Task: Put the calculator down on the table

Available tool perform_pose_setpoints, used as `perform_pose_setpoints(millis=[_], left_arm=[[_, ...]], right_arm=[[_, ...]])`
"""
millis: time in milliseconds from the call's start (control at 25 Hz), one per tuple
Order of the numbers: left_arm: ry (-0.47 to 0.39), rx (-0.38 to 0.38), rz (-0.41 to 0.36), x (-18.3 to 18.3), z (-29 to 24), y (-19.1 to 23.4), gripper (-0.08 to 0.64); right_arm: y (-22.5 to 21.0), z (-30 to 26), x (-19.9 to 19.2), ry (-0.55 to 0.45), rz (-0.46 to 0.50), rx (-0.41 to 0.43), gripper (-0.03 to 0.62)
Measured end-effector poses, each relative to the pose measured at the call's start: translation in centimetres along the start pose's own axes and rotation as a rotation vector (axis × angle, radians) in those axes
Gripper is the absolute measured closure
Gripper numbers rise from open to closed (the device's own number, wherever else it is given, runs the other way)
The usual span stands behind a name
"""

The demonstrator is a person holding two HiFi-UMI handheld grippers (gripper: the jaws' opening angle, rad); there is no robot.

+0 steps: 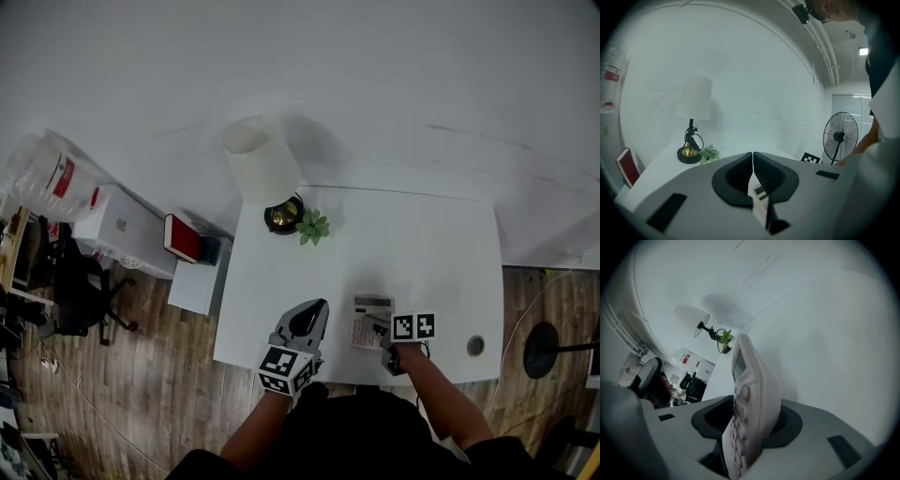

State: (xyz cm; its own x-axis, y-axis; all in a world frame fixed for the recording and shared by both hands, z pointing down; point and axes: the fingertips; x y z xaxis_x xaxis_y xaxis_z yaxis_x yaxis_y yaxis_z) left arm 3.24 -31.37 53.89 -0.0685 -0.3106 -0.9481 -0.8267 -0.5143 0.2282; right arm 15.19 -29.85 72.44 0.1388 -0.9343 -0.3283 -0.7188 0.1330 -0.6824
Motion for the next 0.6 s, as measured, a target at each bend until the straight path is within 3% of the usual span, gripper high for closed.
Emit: perform_pose_setpoints(millis=[400,600], left_arm=[[0.007,-0.04,0.017,-0.4,-0.6,-0.7,0.537],[0.011,-0.053,0.012,-0.5,-0.6,-1.1,0.537]], right_arm=[[-1.8,1.3,0.9,-0.019,0.23,-0.278,0.222],[-2.1,1.4,1.0,-0.019,0.237,-0.316,0.212]])
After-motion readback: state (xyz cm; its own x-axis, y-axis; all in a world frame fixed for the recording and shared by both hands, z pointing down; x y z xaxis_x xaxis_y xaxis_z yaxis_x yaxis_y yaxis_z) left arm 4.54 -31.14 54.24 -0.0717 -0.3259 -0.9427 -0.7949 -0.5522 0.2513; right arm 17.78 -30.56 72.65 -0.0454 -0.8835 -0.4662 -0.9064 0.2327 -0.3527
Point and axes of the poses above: the fingertips, and each gripper's own axes: z backward along the fingers, y to its left, x out of its top, and after that the axes turned 1 degree about -y, right-handed
